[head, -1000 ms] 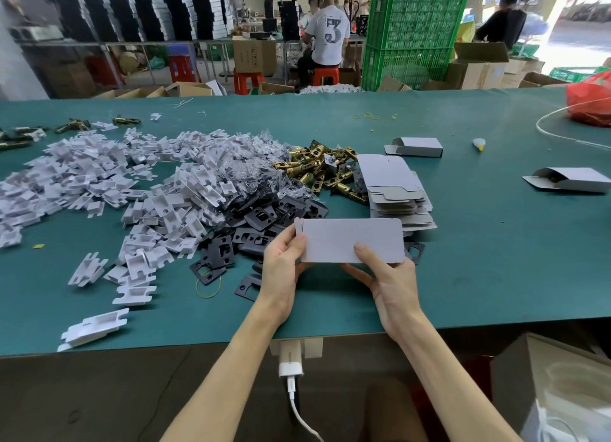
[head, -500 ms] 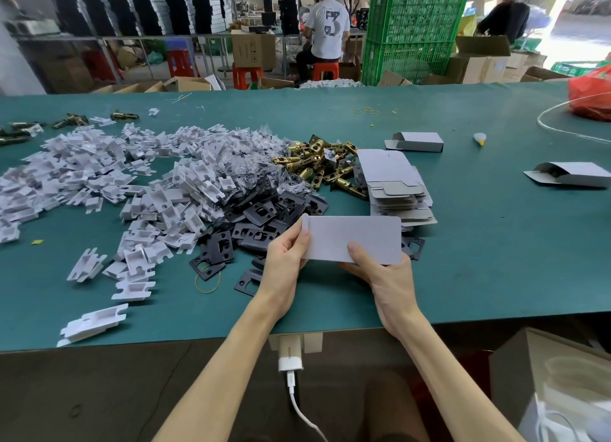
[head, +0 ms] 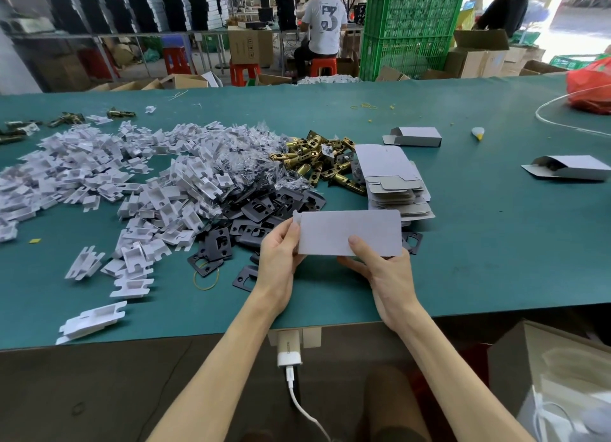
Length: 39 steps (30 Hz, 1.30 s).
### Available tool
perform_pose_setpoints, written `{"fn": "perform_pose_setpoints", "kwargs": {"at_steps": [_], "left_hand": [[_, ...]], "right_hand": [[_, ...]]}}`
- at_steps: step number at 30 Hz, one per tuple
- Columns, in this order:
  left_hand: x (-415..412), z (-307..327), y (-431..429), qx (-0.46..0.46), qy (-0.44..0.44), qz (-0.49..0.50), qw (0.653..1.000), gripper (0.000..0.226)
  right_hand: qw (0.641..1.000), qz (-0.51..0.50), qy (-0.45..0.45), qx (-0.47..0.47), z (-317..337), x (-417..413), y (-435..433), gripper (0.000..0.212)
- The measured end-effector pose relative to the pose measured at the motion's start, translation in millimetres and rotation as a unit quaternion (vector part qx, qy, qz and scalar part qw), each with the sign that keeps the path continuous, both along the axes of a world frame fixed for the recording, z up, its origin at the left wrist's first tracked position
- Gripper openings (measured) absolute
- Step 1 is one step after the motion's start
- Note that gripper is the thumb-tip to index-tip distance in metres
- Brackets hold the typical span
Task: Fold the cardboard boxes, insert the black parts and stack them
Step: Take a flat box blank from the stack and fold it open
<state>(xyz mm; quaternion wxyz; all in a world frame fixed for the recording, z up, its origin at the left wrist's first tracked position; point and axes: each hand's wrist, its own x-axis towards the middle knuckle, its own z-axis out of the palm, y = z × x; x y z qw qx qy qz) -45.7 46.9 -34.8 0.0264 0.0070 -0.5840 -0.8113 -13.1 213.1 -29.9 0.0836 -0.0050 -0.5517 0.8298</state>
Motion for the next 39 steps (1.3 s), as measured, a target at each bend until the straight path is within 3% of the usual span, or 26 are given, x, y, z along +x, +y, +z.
{"fn": "perform_pose_setpoints", "kwargs": {"at_steps": [19, 32, 39], "left_hand": [[1.1, 9.7, -0.8, 0.104, -0.02, -0.021, 0.994, 0.032], [2.9, 6.8, -0.9, 0.052, -0.015, 0.051, 0.997, 0.021], [4.2, 5.7, 0.1, 0.034, 0.007, 0.05, 0.998, 0.027]], "right_hand": [[1.0, 0.011, 0.002, -0.004, -0.7, -1.0, 1.4, 0.028], [1.0, 0.02, -0.005, -0.003, 0.7, 1.1, 1.7, 0.036], [1.0, 0.026, -0.005, -0.001, 1.9, 1.3, 1.7, 0.036]]}}
